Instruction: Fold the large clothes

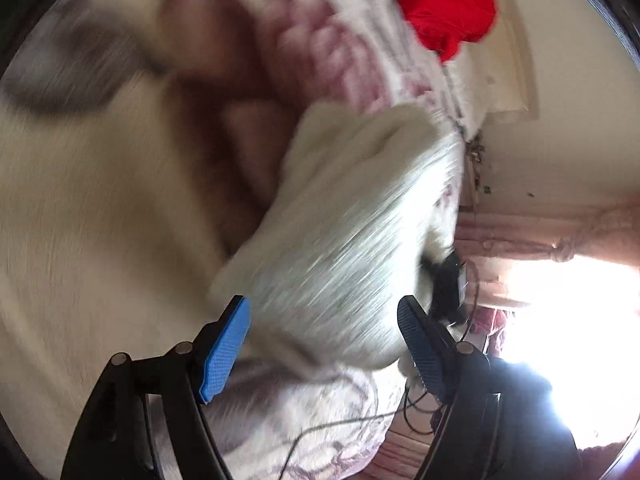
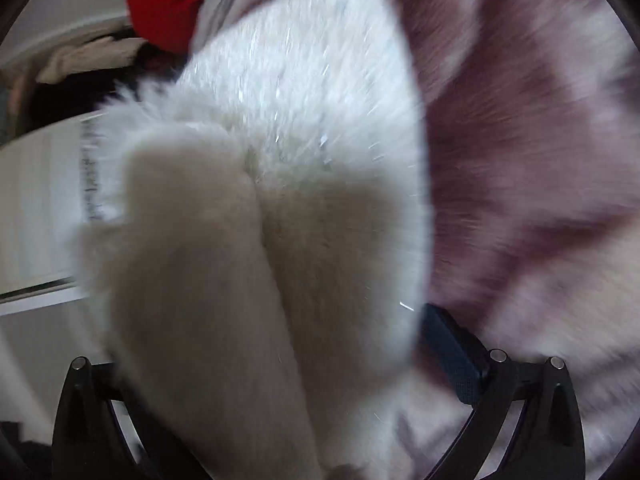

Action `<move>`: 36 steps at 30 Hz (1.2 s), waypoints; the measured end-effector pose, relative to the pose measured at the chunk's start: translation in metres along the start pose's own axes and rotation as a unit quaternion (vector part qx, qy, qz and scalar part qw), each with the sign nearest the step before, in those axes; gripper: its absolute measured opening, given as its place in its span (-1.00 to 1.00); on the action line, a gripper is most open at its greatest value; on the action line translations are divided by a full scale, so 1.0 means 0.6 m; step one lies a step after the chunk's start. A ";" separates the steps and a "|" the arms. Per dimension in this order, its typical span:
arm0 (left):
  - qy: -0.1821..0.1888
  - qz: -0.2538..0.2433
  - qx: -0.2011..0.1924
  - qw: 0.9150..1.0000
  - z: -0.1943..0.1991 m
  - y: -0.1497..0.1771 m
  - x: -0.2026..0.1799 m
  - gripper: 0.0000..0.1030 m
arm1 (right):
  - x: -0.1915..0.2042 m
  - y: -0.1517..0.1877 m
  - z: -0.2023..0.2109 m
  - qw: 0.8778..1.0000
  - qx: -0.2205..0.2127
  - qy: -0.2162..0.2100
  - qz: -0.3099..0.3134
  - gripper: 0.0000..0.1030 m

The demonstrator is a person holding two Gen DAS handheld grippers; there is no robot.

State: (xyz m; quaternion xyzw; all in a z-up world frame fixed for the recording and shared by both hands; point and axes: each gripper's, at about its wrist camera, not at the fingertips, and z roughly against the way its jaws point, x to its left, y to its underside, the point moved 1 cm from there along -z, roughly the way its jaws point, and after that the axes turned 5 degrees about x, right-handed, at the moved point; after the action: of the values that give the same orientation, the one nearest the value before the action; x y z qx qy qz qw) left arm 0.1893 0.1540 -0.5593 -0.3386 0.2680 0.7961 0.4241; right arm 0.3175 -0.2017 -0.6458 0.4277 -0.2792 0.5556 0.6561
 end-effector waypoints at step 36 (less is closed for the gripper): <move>-0.372 -0.121 -0.098 0.915 -0.056 0.093 0.157 1.00 | 0.138 0.364 0.177 0.974 -0.116 0.188 -0.056 0.86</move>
State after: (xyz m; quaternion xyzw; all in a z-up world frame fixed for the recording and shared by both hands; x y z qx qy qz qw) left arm 0.1129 0.1489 -0.6447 -0.0878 -0.0314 0.8296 0.5505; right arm 0.1363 -0.2499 -0.4703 0.2512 -0.1893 0.5525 0.7719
